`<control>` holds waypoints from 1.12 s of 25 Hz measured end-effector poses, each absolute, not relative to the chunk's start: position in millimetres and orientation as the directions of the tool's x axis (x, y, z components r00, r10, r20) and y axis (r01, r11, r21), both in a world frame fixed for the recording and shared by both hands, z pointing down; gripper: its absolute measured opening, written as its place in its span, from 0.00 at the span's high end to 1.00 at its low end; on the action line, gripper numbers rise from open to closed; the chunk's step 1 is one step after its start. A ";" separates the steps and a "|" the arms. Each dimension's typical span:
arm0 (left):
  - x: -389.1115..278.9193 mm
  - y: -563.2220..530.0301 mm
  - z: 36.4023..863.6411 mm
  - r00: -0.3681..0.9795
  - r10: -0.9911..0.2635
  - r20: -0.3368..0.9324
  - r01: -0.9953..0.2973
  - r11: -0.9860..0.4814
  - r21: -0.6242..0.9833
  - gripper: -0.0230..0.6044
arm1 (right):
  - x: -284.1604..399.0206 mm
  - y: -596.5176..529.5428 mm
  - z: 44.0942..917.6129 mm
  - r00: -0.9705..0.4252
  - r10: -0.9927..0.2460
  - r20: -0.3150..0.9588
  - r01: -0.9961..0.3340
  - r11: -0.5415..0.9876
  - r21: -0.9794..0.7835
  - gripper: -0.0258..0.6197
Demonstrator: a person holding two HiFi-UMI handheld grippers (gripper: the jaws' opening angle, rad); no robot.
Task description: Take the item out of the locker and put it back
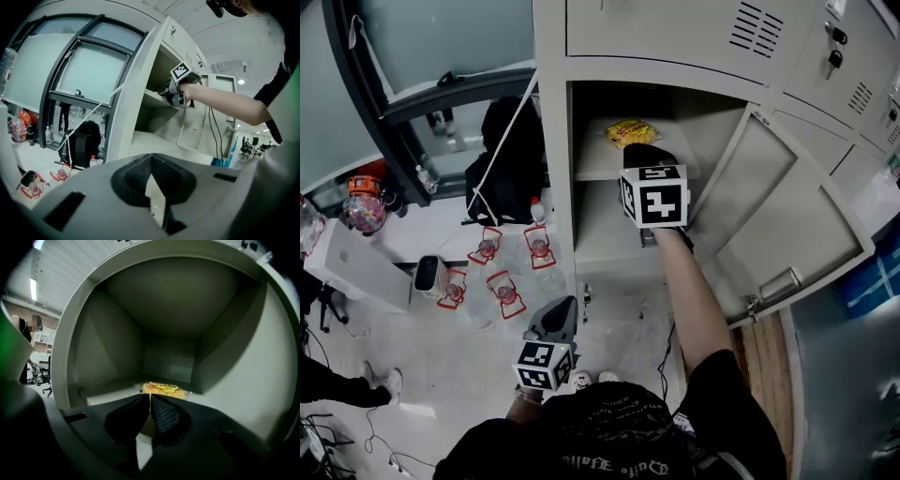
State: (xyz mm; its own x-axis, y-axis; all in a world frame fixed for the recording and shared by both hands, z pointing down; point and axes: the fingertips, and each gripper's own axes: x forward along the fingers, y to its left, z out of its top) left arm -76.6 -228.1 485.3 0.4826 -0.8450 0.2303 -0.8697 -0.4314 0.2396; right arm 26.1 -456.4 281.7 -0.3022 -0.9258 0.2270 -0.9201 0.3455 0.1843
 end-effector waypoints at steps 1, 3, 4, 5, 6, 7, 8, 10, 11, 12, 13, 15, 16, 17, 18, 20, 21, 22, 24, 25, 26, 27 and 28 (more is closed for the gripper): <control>-76.0 -227.9 485.6 0.485 -0.843 0.232 -0.869 -0.435 0.238 0.96 | 25.6 -456.4 281.8 -0.303 -0.927 0.223 -0.920 0.345 0.187 0.95; -75.5 -227.6 486.6 0.487 -0.841 0.235 -0.868 -0.438 0.234 0.96 | 24.9 -455.9 280.7 -0.304 -0.930 0.208 -0.919 0.344 0.193 0.95; -75.7 -227.5 487.3 0.487 -0.841 0.237 -0.869 -0.437 0.232 0.96 | 24.3 -455.5 279.7 -0.309 -0.930 0.200 -0.918 0.346 0.194 0.95; -76.0 -227.5 488.1 0.485 -0.842 0.238 -0.870 -0.436 0.231 0.96 | 23.5 -455.1 278.2 -0.316 -0.930 0.189 -0.916 0.351 0.193 0.95; -76.5 -227.7 488.8 0.482 -0.843 0.240 -0.871 -0.433 0.232 0.96 | 23.0 -454.5 276.0 -0.323 -0.930 0.175 -0.915 0.354 0.193 0.95; -76.8 -227.8 489.5 0.479 -0.844 0.242 -0.873 -0.429 0.233 0.96 | 23.2 -453.7 273.4 -0.327 -0.931 0.159 -0.914 0.355 0.195 0.95; -77.0 -227.7 490.2 0.477 -0.844 0.243 -0.874 -0.426 0.235 0.96 | 24.0 -452.7 270.3 -0.329 -0.933 0.142 -0.914 0.353 0.200 0.95; -77.8 -227.8 491.3 0.474 -0.846 0.246 -0.875 -0.420 0.242 0.96 | 25.4 -449.2 263.3 -0.331 -0.937 0.107 -0.912 0.347 0.220 0.96; -78.8 -228.2 491.6 0.471 -0.847 0.246 -0.876 -0.416 0.245 0.96 | 25.2 -447.0 259.1 -0.334 -0.938 0.090 -0.910 0.346 0.230 0.96; -80.1 -229.0 491.7 0.467 -0.849 0.246 -0.877 -0.411 0.249 0.96 | 24.2 -444.6 254.4 -0.339 -0.938 0.074 -0.907 0.346 0.240 0.96; -81.1 -229.9 491.6 0.464 -0.851 0.245 -0.878 -0.406 0.252 0.96 | 23.1 -442.1 249.7 -0.344 -0.937 0.058 -0.904 0.348 0.249 0.96; -81.1 -231.1 491.6 0.460 -0.854 0.243 -0.879 -0.400 0.259 0.96 | 22.9 -437.2 242.0 -0.354 -0.935 0.031 -0.898 0.349 0.266 0.96; -80.2 -231.3 491.6 0.460 -0.854 0.242 -0.879 -0.400 0.262 0.96 | 23.7 -434.7 239.2 -0.358 -0.933 0.022 -0.896 0.350 0.272 0.96; -79.3 -231.2 491.5 0.461 -0.854 0.241 -0.878 -0.399 0.264 0.96 | 24.6 -432.3 236.6 -0.363 -0.932 0.015 -0.895 0.352 0.275 0.96; -78.8 -231.1 491.4 0.462 -0.854 0.241 -0.877 -0.399 0.267 0.96 | 25.1 -429.8 234.0 -0.367 -0.930 0.007 -0.894 0.355 0.274 0.96; -78.1 -230.9 491.2 0.462 -0.854 0.239 -0.876 -0.398 0.273 0.96 | 25.7 -424.1 227.5 -0.375 -0.927 -0.012 -0.893 0.357 0.275 0.96; -77.3 -230.7 491.0 0.463 -0.853 0.239 -0.875 -0.398 0.276 0.96 | 26.0 -420.9 224.0 -0.378 -0.926 -0.023 -0.892 0.357 0.278 0.96; -76.3 -230.5 490.7 0.465 -0.853 0.238 -0.874 -0.398 0.280 0.96 | 26.3 -417.6 220.5 -0.381 -0.924 -0.034 -0.891 0.357 0.282 0.96; -74.3 -230.3 490.5 0.467 -0.852 0.236 -0.872 -0.397 0.287 0.96 | 27.0 -410.5 214.1 -0.391 -0.919 -0.052 -0.887 0.361 0.287 0.96; -73.4 -230.1 490.2 0.467 -0.852 0.235 -0.871 -0.397 0.289 0.96 | 27.6 -406.5 211.1 -0.396 -0.916 -0.061 -0.886 0.364 0.288 0.96; -72.5 -230.0 489.8 0.467 -0.852 0.234 -0.871 -0.398 0.289 0.96 | 28.5 -402.0 208.2 -0.401 -0.913 -0.071 -0.885 0.366 0.289 0.96; -71.5 -229.7 489.2 0.468 -0.852 0.233 -0.870 -0.399 0.289 0.96 | 29.8 -397.0 205.5 -0.406 -0.910 -0.081 -0.884 0.368 0.290 0.96; -70.7 -229.4 488.5 0.468 -0.852 0.232 -0.870 -0.400 0.288 0.96 | 31.2 -391.7 202.9 -0.410 -0.908 -0.090 -0.882 0.369 0.292 0.96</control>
State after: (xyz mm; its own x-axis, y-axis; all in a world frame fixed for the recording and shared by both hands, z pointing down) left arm -70.7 -229.4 488.5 0.4685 -0.8525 0.2321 -0.8701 -0.3996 0.2884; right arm 31.2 -391.7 202.9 -0.4097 -0.9078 -0.0898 -0.8824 0.3694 0.2915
